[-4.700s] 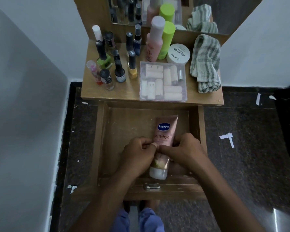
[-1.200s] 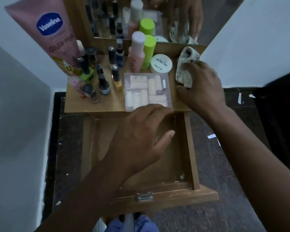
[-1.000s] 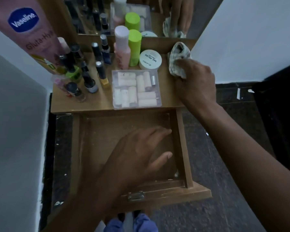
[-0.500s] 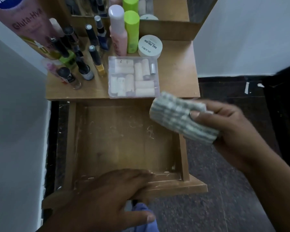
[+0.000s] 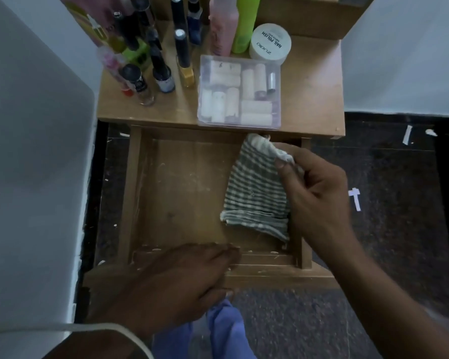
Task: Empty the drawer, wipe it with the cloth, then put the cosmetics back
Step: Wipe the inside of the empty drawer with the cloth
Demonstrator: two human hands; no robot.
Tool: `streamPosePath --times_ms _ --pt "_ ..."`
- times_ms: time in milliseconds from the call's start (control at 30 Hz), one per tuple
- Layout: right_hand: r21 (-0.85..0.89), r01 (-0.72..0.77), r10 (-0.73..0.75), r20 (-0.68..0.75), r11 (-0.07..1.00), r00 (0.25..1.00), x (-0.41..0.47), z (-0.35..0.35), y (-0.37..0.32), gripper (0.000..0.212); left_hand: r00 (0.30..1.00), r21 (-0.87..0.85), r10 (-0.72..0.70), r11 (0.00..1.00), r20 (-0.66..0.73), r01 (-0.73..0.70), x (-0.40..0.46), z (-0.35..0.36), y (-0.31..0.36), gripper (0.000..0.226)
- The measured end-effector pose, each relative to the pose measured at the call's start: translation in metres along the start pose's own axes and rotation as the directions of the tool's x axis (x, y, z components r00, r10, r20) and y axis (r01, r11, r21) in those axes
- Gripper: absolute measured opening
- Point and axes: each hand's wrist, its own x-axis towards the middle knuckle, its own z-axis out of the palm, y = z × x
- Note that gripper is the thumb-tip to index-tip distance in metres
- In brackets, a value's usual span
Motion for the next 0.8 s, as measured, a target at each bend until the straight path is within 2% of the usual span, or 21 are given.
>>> streamPosePath --times_ms 67,167,233,300,367,433,500,567,700,800 --pt "-0.082 0.086 -0.084 0.03 0.993 0.996 -0.006 0.013 0.008 0.028 1.0 0.008 -0.005 1.0 -0.014 0.005 0.001 -0.002 -0.001 0.063" --pt "-0.122 0.032 -0.025 0.064 0.992 0.998 -0.003 0.024 0.022 0.026 0.999 -0.001 -0.017 1.0 -0.027 0.017 -0.001 -0.005 -0.001 0.061" --pt "-0.307 0.067 -0.047 0.071 0.949 0.996 0.003 0.024 0.032 0.026 0.999 0.014 -0.015 1.0 -0.048 0.016 -0.004 -0.006 -0.003 0.063" --pt "-0.483 0.187 -0.069 0.251 0.855 0.965 0.009 0.021 0.035 0.029 0.997 0.023 -0.012 1.0 -0.079 0.014 -0.008 -0.005 -0.006 0.065" --pt "-0.631 0.31 0.044 0.48 0.711 0.876 0.01 0.02 0.03 0.036 0.994 0.039 -0.009 0.999 -0.108 0.013 -0.012 -0.006 -0.007 0.066" --pt "-0.736 0.409 0.149 0.562 0.539 0.814 0.008 0.023 0.026 0.057 0.992 0.043 -0.006 0.999 -0.128 0.012 -0.015 -0.008 -0.006 0.066" --pt "-0.781 0.436 0.19 0.56 0.448 0.807 0.006 0.03 0.024 0.071 0.991 0.057 -0.008 0.998 -0.135 0.016 -0.017 -0.007 -0.007 0.066" --pt "-0.792 0.435 0.181 0.546 0.428 0.818 0.006 0.036 0.025 0.069 0.989 0.071 -0.012 0.997 -0.149 0.022 -0.019 -0.005 -0.009 0.069" --pt "-0.803 0.363 0.067 0.443 0.472 0.894 0.013 0.05 0.033 0.044 0.986 0.083 -0.004 0.996 -0.165 0.018 -0.022 -0.001 -0.013 0.073" --pt "-0.799 0.27 0.016 0.33 0.538 0.944 0.02 0.065 0.034 0.036 0.992 0.075 0.006 0.997 -0.127 0.004 -0.023 0.003 -0.018 0.067"
